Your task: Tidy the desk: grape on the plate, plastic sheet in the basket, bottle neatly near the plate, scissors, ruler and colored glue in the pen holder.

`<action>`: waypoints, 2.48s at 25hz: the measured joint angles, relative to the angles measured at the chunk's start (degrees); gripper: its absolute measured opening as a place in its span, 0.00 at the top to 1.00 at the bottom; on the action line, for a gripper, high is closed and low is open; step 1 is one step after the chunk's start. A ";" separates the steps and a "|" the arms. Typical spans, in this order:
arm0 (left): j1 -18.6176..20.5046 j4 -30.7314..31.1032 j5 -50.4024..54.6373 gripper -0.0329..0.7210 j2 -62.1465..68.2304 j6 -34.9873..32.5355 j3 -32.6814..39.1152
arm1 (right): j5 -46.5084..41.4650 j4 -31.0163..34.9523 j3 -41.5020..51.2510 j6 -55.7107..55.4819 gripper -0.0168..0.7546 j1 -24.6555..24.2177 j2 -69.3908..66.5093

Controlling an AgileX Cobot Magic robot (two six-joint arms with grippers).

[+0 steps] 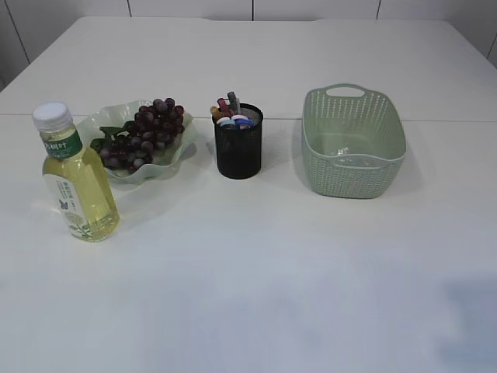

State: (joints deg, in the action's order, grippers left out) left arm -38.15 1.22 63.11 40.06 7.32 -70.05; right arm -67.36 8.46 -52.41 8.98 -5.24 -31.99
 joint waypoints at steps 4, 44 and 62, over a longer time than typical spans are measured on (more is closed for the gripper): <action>0.00 -4.52 1.37 0.43 -7.68 -2.81 5.56 | -0.11 4.26 2.52 3.45 0.49 0.00 3.70; -0.03 -1.22 -0.39 0.48 -39.43 -10.76 39.87 | 1.29 -2.70 23.44 4.42 0.49 0.00 33.13; -0.03 -2.98 -0.27 0.64 -39.43 -6.93 39.87 | 1.29 -2.92 23.44 3.41 0.49 0.00 33.13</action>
State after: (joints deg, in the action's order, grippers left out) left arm -38.19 -1.76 62.84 0.64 0.39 -30.18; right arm -66.08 5.54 -28.98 12.39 -5.24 1.13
